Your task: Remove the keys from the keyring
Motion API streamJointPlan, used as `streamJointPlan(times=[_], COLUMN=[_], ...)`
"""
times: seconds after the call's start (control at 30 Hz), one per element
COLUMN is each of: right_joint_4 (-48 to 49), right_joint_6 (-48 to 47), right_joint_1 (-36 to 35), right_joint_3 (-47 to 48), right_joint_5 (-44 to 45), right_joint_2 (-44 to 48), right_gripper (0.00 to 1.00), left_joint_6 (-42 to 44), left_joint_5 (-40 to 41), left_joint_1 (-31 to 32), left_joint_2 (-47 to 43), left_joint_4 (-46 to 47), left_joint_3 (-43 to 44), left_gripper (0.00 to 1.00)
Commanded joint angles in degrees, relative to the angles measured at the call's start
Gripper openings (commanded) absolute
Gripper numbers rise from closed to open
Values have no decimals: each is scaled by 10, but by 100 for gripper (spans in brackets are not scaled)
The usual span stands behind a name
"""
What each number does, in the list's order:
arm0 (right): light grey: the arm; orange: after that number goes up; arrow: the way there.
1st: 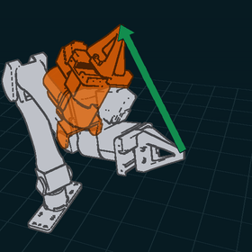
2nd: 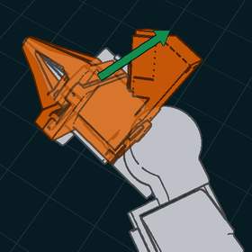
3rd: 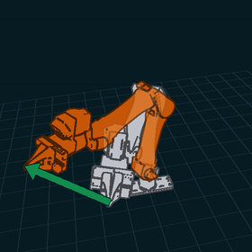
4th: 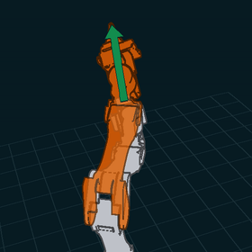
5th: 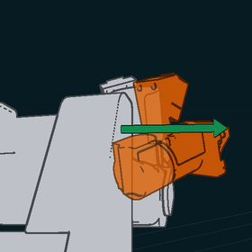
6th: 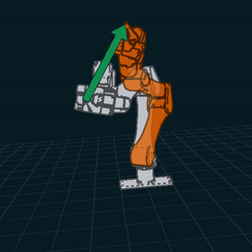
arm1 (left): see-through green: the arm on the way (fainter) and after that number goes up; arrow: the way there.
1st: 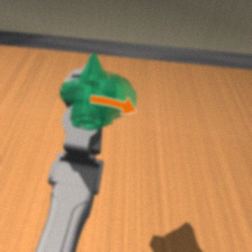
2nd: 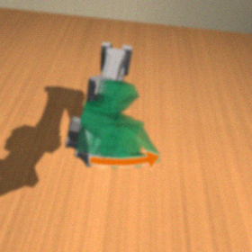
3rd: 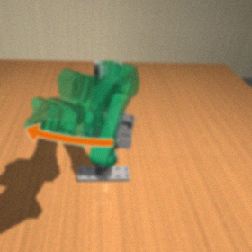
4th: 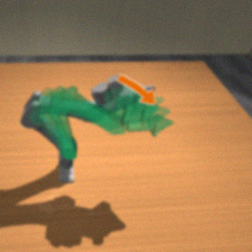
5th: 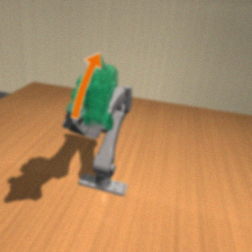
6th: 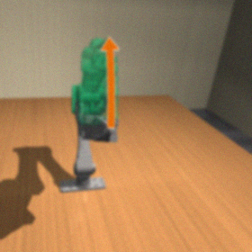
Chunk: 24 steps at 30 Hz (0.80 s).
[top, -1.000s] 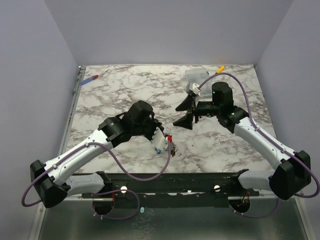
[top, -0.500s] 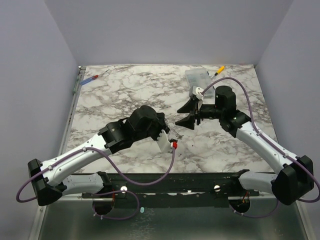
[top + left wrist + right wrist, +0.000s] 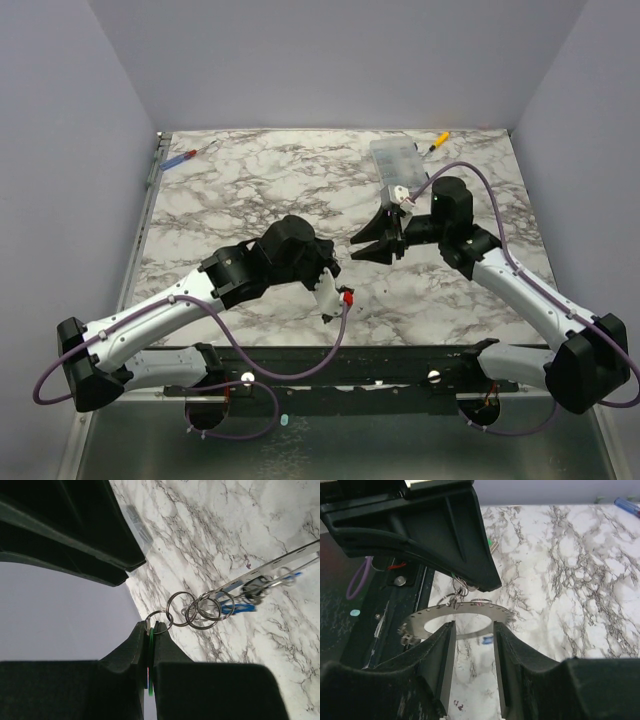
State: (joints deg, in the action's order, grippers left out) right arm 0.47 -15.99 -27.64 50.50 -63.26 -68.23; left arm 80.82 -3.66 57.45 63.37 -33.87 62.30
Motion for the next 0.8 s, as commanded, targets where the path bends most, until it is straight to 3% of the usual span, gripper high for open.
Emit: streamJointPlan(times=[0.0, 0.33, 0.77], right_joint_4=[52, 81, 100], right_joint_6=[39, 71, 89], right_joint_1=[-1, -5, -8], right_joint_3=[-9, -27, -49], right_joint_5=[-33, 3, 6], right_joint_2=[8, -3, -15], right_gripper=[42, 36, 43], left_joint_6=[-8, -68, -125], left_joint_5=[-29, -35, -26], left_joint_1=[2, 2, 1], left_joint_2=[-6, 19, 40], left_joint_4=[23, 44, 35], left_joint_3=[-8, -9, 2], left_gripper=[0, 0, 0])
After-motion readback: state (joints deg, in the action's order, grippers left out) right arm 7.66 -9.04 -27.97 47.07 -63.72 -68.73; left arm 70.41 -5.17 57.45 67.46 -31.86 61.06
